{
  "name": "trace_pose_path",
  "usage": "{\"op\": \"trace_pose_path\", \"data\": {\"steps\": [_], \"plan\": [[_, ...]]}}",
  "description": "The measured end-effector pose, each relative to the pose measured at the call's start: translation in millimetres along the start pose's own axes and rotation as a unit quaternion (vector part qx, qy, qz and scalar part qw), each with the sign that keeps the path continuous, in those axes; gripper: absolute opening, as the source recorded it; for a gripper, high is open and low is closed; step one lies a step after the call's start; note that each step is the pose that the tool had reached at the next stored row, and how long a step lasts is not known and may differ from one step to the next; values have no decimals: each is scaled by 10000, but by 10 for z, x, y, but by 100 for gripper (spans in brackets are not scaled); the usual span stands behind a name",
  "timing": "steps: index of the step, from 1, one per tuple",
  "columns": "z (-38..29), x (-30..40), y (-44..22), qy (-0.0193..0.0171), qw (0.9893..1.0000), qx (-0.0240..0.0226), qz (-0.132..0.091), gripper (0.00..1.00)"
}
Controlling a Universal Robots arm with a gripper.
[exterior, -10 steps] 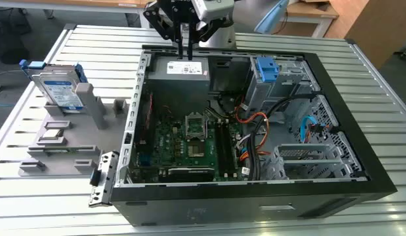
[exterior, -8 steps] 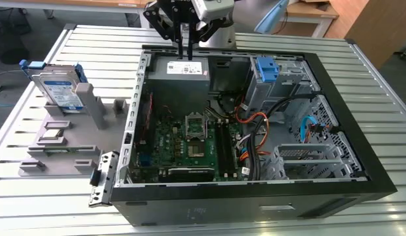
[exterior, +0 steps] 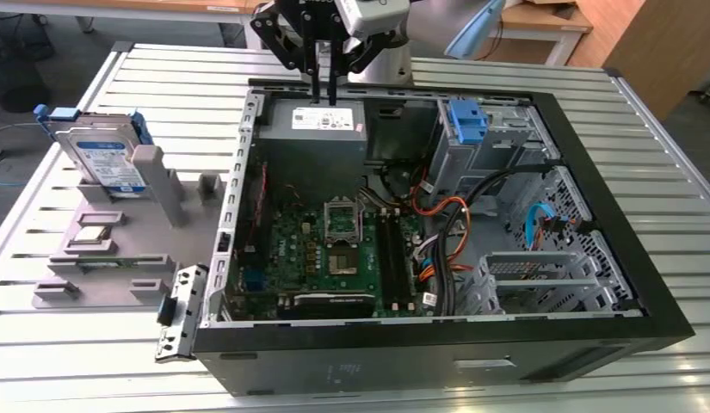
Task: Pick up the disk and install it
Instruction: 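Reach for the disk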
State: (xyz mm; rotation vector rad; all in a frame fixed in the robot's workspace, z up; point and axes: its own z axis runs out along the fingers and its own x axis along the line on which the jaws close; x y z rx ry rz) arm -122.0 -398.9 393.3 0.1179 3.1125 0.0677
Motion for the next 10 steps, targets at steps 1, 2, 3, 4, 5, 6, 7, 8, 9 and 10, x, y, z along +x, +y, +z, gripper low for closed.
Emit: {"op": "trace_pose_path", "data": {"steps": [1, 2, 3, 4, 5, 6, 7, 8, 9, 10], "plan": [[0, 0, 0, 0, 10000, 0, 0, 25], [0, 0, 0, 0, 10000, 0, 0, 25], [0, 0, 0, 0, 10000, 0, 0, 23], [0, 0, 0, 0, 10000, 0, 0, 23], [0, 0, 0, 0, 10000, 0, 0, 17], [0, 0, 0, 0, 10000, 0, 0, 17], [0, 0, 0, 0, 10000, 0, 0, 11], [0, 0, 0, 0, 10000, 0, 0, 10], [0, 0, 0, 0, 10000, 0, 0, 10], [0, 0, 0, 0, 10000, 0, 0, 10]]}}
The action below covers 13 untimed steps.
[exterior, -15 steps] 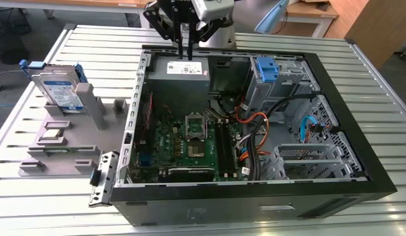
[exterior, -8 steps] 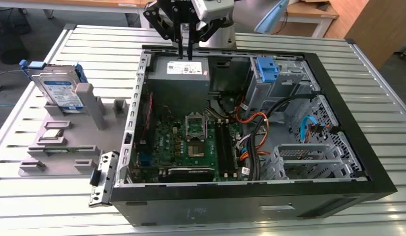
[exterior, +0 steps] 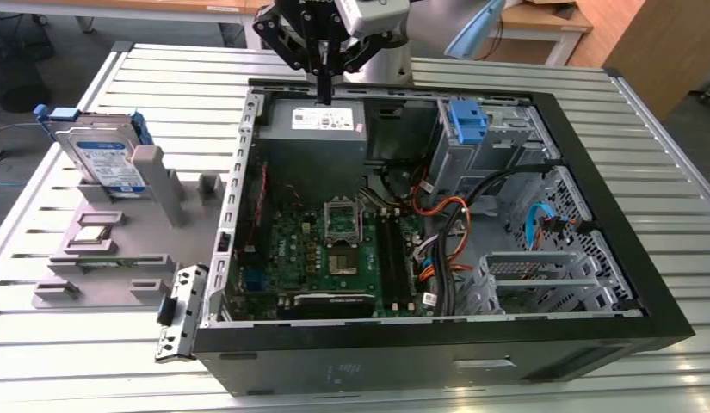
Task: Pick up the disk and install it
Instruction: 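Reach for the disk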
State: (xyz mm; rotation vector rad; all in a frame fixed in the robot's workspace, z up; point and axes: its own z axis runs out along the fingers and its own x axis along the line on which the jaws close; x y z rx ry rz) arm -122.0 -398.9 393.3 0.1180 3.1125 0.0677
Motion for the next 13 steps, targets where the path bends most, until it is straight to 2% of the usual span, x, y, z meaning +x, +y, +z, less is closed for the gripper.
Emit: {"op": "trace_pose_path", "data": {"steps": [13], "plan": [[0, 5, 0, 0, 10000, 0, 1, 10]]}}
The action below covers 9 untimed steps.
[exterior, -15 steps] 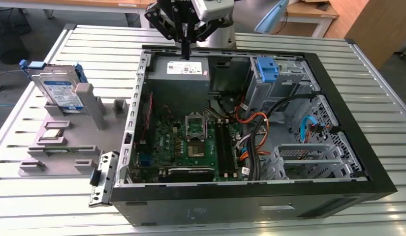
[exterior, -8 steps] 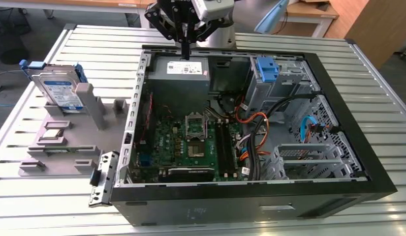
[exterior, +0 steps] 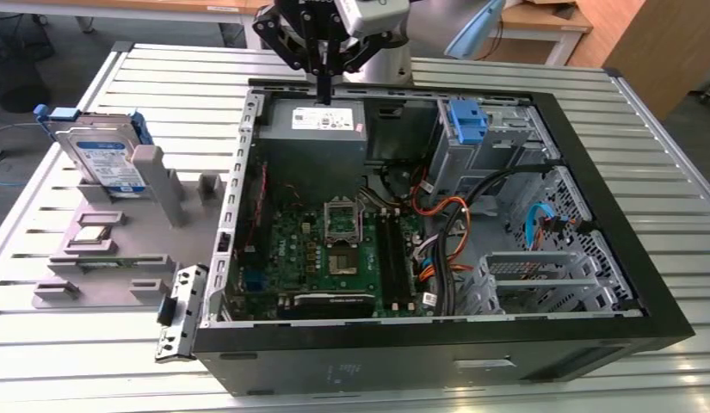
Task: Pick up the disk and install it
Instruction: 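Reach for the disk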
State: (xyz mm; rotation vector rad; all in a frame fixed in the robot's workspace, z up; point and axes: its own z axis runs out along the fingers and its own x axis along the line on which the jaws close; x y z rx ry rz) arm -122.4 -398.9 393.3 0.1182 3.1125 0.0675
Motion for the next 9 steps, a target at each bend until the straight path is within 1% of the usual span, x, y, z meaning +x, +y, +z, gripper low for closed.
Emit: {"op": "trace_pose_path", "data": {"steps": [3, 9], "plan": [[0, 24, -2, 0, 10000, -1, -1, 10], [0, 106, -9, 0, 10000, -1, -1, 10]]}}
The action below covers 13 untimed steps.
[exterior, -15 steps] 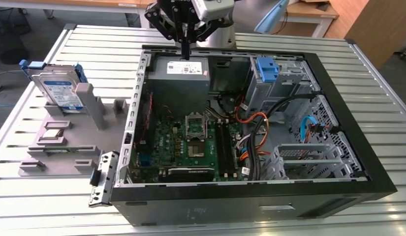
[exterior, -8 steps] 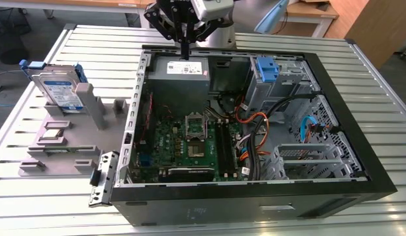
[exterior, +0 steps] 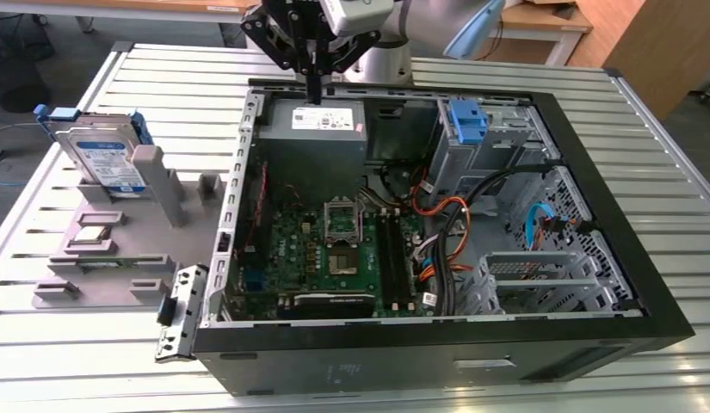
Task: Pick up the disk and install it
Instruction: 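Reach for the disk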
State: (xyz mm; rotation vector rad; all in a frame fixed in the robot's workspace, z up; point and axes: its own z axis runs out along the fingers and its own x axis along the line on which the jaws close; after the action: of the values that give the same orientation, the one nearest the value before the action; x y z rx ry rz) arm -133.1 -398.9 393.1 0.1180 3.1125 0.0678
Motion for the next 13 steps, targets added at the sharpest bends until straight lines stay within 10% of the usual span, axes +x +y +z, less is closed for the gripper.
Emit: {"op": "trace_pose_path", "data": {"steps": [13], "plan": [[-1, 43, -3, 0, 10000, 0, 0, 10]]}}
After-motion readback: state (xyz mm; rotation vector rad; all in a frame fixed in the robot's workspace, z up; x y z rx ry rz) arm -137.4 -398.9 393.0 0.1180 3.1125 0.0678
